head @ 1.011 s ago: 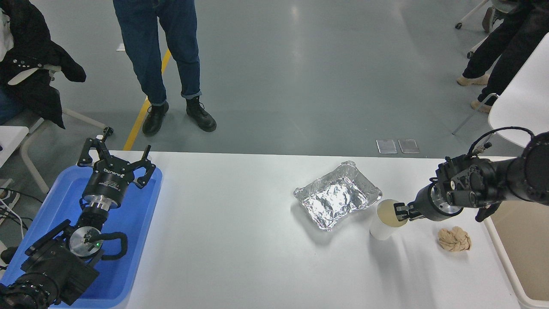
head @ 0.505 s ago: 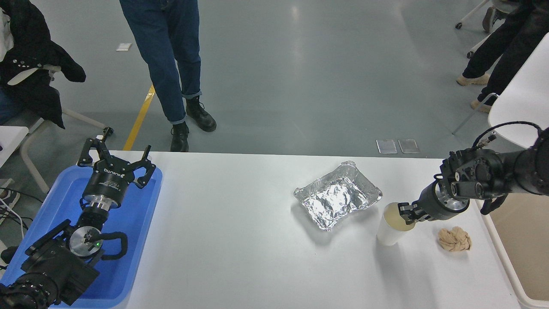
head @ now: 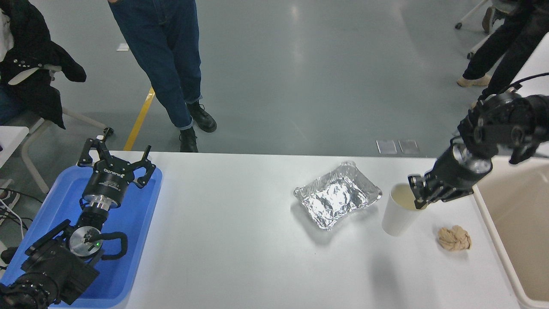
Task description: Pick up paper cup place in dustbin
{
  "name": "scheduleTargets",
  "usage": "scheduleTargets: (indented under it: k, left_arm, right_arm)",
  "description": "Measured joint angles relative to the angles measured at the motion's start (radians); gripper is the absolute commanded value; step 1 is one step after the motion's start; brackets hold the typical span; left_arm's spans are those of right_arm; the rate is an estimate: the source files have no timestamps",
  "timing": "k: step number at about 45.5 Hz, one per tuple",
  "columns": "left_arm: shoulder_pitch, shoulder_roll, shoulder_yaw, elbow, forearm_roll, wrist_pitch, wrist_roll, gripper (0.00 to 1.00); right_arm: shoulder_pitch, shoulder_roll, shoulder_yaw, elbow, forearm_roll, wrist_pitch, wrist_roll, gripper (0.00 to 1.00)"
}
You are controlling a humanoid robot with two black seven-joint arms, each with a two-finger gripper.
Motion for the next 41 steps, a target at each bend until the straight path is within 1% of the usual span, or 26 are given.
scheduleTargets:
  k: [6, 18, 34, 41]
  left_arm:
    - [0.0, 0.0, 0.0, 0.0, 0.0, 0.0, 0.0, 1.0]
    - [0.0, 0.0, 0.0, 0.0, 0.0, 0.0, 0.0, 1.0]
    - [0.001, 0.0, 0.0, 0.0, 0.0, 0.0, 0.0, 1.0]
    - [0.002, 0.0, 0.0, 0.0, 0.0, 0.0, 0.0, 1.0]
  right_arm:
    - [0.129, -0.026, -0.016, 0.008, -0.002, 0.017, -0.002, 0.0]
    - [0.301, -0.045, -0.039, 0.015, -0.005, 0.029, -0.003, 0.0]
    - [0.388, -0.058, -0.087, 0.026, -0.016, 0.033, -0.003, 0.0]
    - [0.395, -0.114, -0.122, 0.022, -0.033, 0.033, -0.004, 0.0]
